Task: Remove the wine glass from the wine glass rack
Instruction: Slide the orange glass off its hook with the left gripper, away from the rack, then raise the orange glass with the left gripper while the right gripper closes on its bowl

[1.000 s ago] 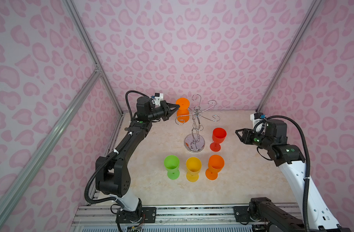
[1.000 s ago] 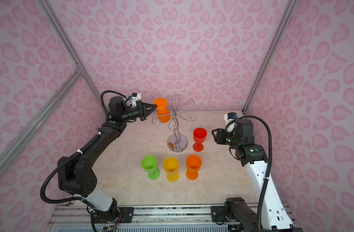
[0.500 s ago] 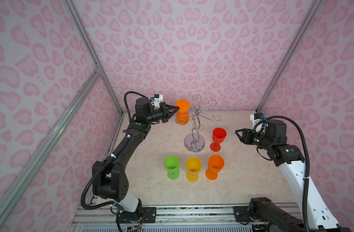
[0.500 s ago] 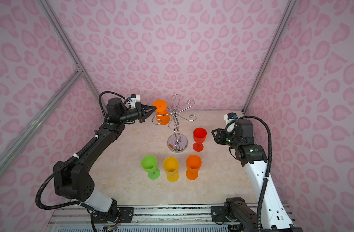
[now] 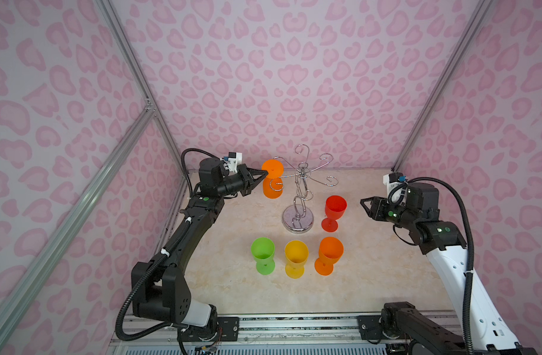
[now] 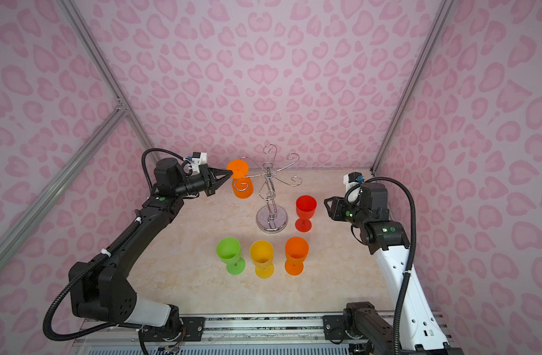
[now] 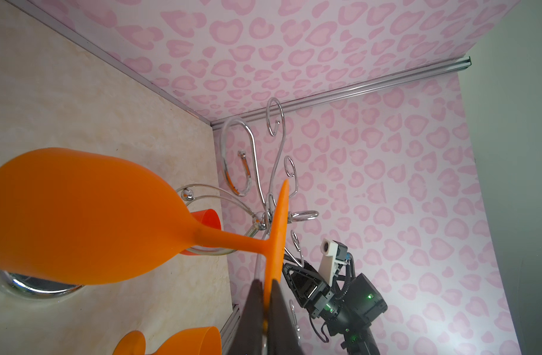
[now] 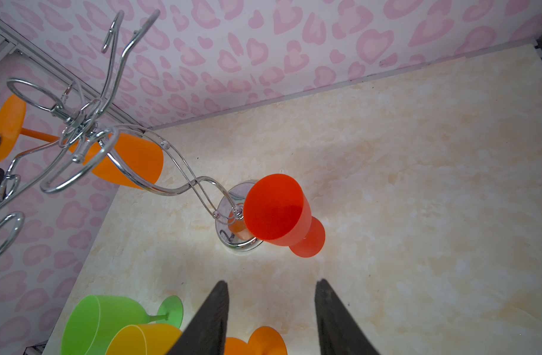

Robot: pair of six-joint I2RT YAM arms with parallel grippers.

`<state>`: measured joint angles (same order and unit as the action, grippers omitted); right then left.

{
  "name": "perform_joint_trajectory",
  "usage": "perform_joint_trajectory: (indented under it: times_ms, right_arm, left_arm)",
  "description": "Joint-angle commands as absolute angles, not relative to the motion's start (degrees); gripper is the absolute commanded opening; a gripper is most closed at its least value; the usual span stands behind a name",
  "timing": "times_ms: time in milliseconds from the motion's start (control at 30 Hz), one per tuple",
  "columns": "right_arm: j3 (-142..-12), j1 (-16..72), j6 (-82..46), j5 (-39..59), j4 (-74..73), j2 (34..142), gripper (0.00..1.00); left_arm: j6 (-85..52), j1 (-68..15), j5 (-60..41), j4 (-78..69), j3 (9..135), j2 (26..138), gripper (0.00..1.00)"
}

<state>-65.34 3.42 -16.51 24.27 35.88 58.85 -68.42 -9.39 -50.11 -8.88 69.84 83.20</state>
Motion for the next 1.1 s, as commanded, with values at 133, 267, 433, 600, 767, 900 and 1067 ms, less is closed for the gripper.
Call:
perform_joint_trajectory:
  times_ms: [133, 267, 433, 600, 767, 900, 1067]
  right_arm:
    - [-64.85, 3.21, -16.3, 24.7, 34.63, 58.54, 0.47]
    - [-64.52, 3.08, -16.42, 24.7, 34.64, 58.47, 0.47]
    - [-64.25, 3.05, -16.78, 25.04, 33.87, 58.61, 0.47]
    - [-63.62, 3.06, -18.55, 27.55, 29.87, 57.99, 0.46]
    - [-60.97, 2.91, -24.3, 35.27, 19.26, 55.09, 0.45]
    - [-58.71, 2.56, -30.97, 41.44, 6.5, 52.73, 0.44]
    - [-53.57, 2.55, -45.74, 47.9, -17.92, 52.47, 0.44]
  left_arm:
    - [-68.13, -5.75, -51.56, -9.51, 64.34, 75.91, 0.02]
    - [-68.45, -1.21, -52.36, -8.16, 61.14, 68.63, 0.02]
    - [-69.11, 7.95, -54.0, -6.34, 58.85, 58.91, 0.02]
    - [-72.23, 9.85, -55.64, -10.44, 64.28, 55.16, 0.02]
    - [-72.39, 4.65, -55.45, -17.28, 72.25, 53.8, 0.02]
    - [-78.43, -1.89, -54.67, -30.09, 72.96, 55.13, 0.02]
    - [-86.54, -14.11, -51.44, -47.36, 69.02, 61.31, 0.02]
